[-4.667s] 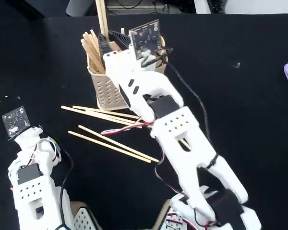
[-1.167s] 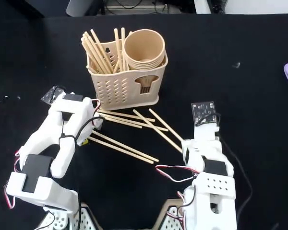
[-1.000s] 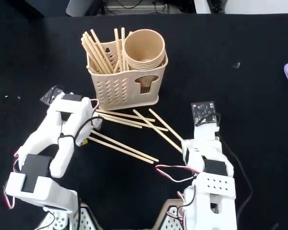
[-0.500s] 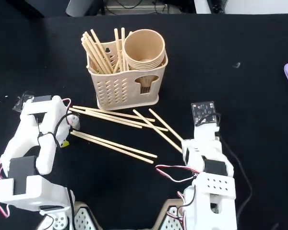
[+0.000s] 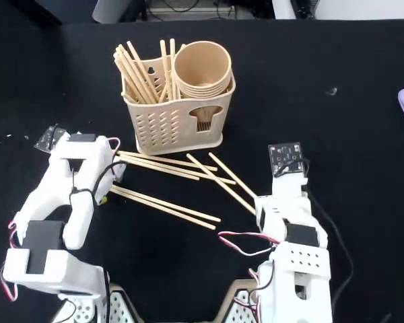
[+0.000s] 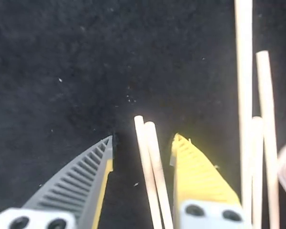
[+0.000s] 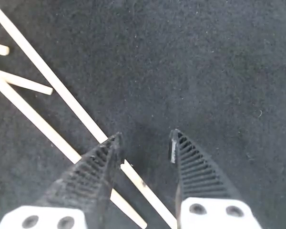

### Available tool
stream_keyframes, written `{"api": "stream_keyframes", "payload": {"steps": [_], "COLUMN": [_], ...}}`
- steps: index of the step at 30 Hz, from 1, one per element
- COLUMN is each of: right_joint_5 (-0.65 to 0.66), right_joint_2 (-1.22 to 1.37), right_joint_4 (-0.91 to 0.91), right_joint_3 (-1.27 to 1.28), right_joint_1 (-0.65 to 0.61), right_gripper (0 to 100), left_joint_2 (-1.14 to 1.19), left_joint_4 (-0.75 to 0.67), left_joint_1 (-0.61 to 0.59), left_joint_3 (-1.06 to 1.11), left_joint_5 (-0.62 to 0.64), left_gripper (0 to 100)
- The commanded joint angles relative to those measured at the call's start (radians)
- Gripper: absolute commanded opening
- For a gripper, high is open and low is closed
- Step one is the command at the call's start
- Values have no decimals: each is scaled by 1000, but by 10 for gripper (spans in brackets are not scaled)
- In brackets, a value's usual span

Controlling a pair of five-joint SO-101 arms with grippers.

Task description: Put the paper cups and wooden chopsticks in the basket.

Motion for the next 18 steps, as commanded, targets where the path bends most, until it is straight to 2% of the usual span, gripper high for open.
{"api": "stream_keyframes", "payload": {"steps": [1,5,8,10,12,18], "right_joint_5": [-3,-3,-3,-3,-3,-3], "right_joint_2": [-21,-21,-21,-21,-21,-21], "right_joint_4": [-15,-15,-15,-15,-15,-15], "right_joint_3": [-2,-2,-2,-2,-2,-2], "right_joint_1": [25,25,25,25,25,25], "right_gripper": [159,159,159,159,159,159], "left_joint_2": [75,97,98,97,97,87], "left_joint_4": [-106,-54,-49,-49,-49,-41], "left_joint_1": [51,56,54,54,48,-38], "left_joint_3": [42,1,-4,-1,-1,-36], "left_joint_5": [20,25,25,25,25,18], "left_gripper": [209,177,14,62,27,30]}}
